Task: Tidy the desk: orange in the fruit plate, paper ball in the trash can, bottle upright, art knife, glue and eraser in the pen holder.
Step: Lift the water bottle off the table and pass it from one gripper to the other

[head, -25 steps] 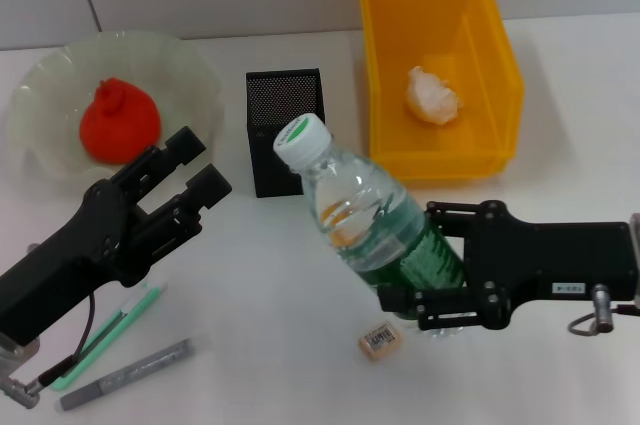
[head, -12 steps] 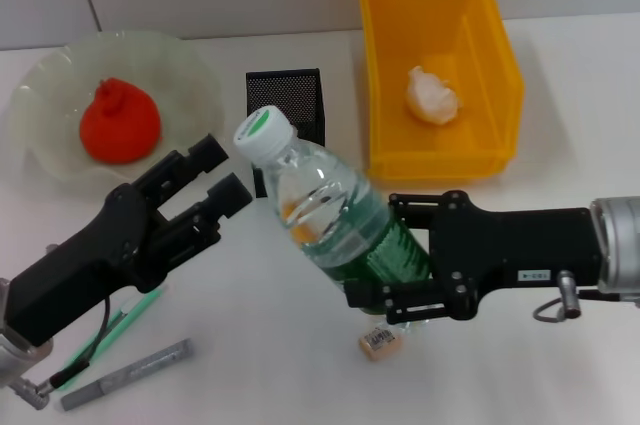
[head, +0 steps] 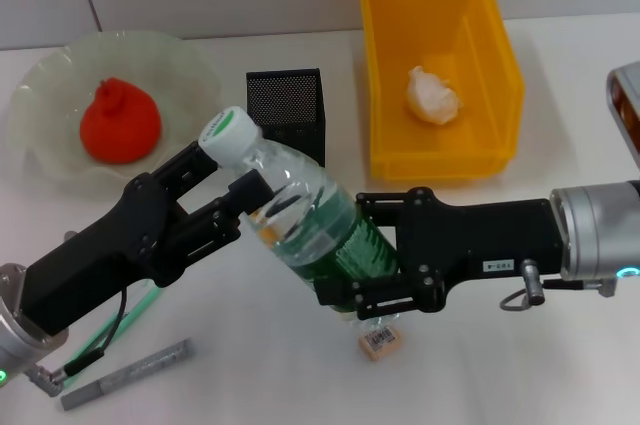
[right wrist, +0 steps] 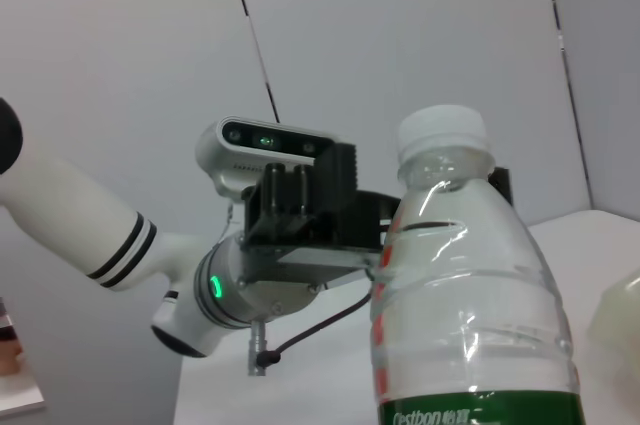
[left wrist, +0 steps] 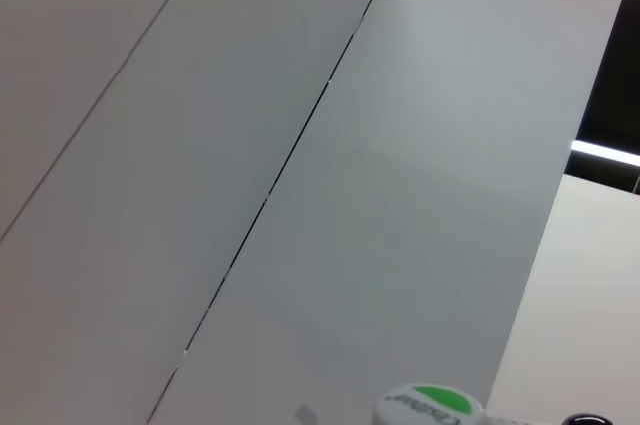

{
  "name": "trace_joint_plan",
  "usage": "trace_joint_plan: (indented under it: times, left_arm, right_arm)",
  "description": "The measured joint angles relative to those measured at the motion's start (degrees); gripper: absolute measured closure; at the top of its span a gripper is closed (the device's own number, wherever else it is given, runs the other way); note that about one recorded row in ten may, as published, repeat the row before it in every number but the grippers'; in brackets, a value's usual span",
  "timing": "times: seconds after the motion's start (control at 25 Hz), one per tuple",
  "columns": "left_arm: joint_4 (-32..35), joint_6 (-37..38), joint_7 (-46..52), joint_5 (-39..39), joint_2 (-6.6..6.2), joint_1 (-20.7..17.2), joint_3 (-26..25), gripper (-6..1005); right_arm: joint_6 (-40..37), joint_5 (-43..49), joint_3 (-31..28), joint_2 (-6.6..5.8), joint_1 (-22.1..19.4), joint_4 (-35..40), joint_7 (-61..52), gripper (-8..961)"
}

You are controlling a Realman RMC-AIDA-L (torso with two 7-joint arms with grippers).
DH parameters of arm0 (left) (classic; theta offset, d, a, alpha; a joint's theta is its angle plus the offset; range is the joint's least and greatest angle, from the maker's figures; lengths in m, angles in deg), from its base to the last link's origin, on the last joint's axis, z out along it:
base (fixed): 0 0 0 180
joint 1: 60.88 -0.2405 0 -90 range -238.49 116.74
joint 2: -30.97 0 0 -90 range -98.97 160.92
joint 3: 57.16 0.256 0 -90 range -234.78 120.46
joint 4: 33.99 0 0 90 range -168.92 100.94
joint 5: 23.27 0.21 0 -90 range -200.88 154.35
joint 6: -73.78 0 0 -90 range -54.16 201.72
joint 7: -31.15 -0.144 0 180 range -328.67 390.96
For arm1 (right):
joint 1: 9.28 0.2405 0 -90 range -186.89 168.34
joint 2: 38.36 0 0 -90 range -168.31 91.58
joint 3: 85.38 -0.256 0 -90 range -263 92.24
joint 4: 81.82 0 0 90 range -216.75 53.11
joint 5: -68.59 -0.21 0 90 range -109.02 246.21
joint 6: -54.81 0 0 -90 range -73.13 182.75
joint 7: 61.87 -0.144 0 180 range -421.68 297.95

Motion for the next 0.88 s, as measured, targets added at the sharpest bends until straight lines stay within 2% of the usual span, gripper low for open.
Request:
trace_joint_plan:
  times: [0.44,0.76,0.88]
  left_arm:
    - [-0.8,-0.1,0.1,-0.4,0.01,1.0,-0.2,273]
    - [-0.8,-2.8,2.1,-0.2,0.01,1.2,0.0,275]
    - [-0.7,-2.8,2.2,-0.3,0.00,1.2,0.0,355]
  right_arm:
    - [0.8,-0.2,2.5,0.14,2.2,-2.0,0.4,188]
    - [0.8,-0.2,2.7,0.12,2.3,-2.2,0.4,188]
    - [0.8,-0.2,2.7,0.13,2.3,-2.3,0.4,187]
